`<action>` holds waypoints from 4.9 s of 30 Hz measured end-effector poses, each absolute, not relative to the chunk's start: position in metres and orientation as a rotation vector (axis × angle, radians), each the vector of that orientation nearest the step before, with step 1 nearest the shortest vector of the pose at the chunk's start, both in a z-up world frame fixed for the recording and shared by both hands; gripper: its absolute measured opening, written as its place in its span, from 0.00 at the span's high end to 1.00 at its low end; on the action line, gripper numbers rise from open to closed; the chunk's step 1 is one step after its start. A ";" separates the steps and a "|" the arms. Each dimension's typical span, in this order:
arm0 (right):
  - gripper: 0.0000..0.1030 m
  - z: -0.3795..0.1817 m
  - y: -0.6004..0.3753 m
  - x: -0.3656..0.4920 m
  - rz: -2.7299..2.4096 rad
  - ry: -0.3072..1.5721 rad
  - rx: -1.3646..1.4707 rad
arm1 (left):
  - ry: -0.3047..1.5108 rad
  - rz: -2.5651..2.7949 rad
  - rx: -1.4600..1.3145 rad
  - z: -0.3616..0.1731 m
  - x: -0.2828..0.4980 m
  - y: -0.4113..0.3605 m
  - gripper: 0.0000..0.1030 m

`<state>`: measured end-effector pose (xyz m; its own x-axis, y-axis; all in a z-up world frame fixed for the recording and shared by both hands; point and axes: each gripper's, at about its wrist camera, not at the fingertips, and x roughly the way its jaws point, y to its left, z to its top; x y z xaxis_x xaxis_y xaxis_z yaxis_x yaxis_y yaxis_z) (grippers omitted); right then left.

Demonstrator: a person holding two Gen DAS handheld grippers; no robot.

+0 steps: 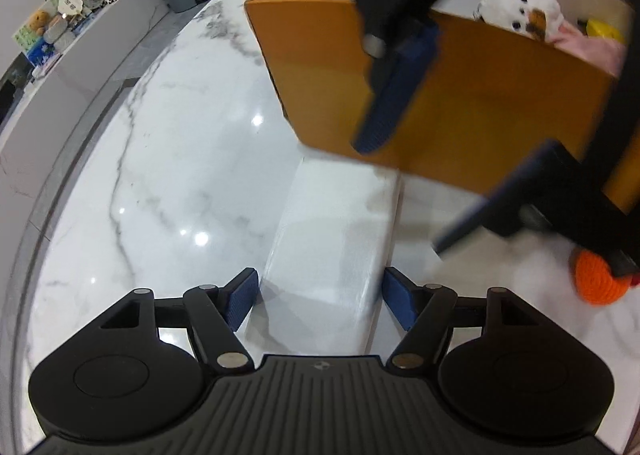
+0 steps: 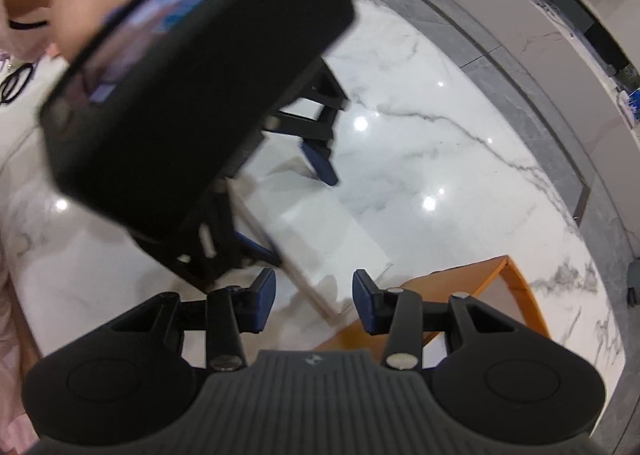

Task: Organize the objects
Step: 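Lower the left tool onto the white rectangular box while the right tool approaches the orange ball, then close the right tool on the orange crocheted ball while the left tool lifts the white box, then carry the white box and orange ball over the orange box with both tools, then lower the white box and orange ball into the orange box and open both tools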

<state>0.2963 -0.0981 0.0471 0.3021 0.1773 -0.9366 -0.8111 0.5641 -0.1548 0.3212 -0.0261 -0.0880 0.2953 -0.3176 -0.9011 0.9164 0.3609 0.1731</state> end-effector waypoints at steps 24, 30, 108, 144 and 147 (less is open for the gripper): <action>0.49 0.037 -0.072 0.215 0.851 1.327 -0.765 | 0.970 -0.740 0.802 -0.063 0.228 0.025 0.29; 0.48 0.012 -0.061 0.206 0.791 1.336 -0.909 | 0.960 -0.709 0.788 -0.049 0.221 0.031 0.30; 0.58 0.066 -0.259 0.280 0.561 1.066 -0.783 | 0.760 -1.002 1.208 -0.072 0.298 -0.232 0.30; 0.58 0.072 -0.271 0.280 0.523 1.012 -0.809 | 0.738 -0.973 1.193 -0.026 0.270 -0.189 0.23; 0.58 0.070 -0.271 0.282 0.518 1.003 -0.805 | 0.710 -0.963 1.135 -0.014 0.265 -0.185 0.22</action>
<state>0.2825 -0.2710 0.0704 0.4587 0.0240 -0.8883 -0.7102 0.6106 -0.3503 0.2647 -0.1852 -0.0145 0.4327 -0.2628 -0.8624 0.9015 0.1220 0.4152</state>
